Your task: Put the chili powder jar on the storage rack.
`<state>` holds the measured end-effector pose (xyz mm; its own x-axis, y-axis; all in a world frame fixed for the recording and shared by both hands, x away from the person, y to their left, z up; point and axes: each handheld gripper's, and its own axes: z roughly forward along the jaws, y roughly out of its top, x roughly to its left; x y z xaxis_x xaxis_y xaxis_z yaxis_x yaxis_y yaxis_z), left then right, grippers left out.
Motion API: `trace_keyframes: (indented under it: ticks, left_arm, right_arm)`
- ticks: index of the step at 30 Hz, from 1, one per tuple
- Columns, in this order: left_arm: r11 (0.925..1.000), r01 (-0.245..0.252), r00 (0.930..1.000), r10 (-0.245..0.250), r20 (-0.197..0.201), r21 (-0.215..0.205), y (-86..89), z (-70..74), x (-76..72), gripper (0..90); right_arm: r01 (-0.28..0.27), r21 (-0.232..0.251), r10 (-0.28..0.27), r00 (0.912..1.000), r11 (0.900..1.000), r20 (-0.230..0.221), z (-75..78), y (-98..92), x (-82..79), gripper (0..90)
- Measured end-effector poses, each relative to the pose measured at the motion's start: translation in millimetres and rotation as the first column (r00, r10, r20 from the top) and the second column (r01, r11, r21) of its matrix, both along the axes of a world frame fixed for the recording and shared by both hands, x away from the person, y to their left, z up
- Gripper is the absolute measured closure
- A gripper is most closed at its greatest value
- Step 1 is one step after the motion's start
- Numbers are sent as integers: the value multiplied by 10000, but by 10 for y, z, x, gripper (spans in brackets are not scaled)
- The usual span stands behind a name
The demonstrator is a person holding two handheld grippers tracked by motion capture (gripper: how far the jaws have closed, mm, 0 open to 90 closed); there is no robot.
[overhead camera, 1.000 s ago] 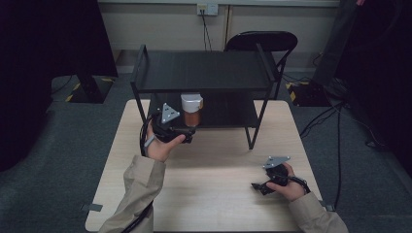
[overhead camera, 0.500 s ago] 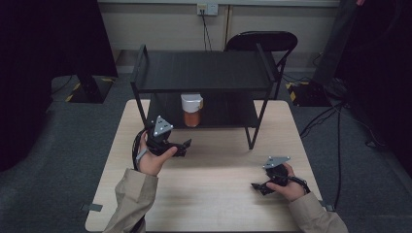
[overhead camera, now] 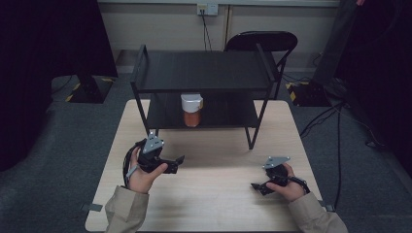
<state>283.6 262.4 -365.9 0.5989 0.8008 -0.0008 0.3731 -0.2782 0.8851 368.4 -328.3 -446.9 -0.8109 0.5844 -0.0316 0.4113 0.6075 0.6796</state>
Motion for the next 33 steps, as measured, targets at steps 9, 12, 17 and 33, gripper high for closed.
trace_keyframes:
  ticks: [9,12,17,33]
  left_arm:
    - [10000,-67,9991,64,-429,-66,93,-157,-81,0]
    - [9999,-71,9985,67,-537,-72,136,-221,-99,0]
    - [9998,-187,9967,178,-787,-110,206,-333,-122,1]
    - [9996,-275,9872,255,-1573,-108,313,-582,-106,2]
  right_arm:
    - [27,8,-27,10000,10000,3,-2,3,-8,0]
    - [28,8,-28,10000,10000,5,-2,3,-8,0]
    - [32,11,-32,10000,10000,6,-2,4,-9,0]
    - [41,10,-41,10000,10000,6,-2,6,-11,0]
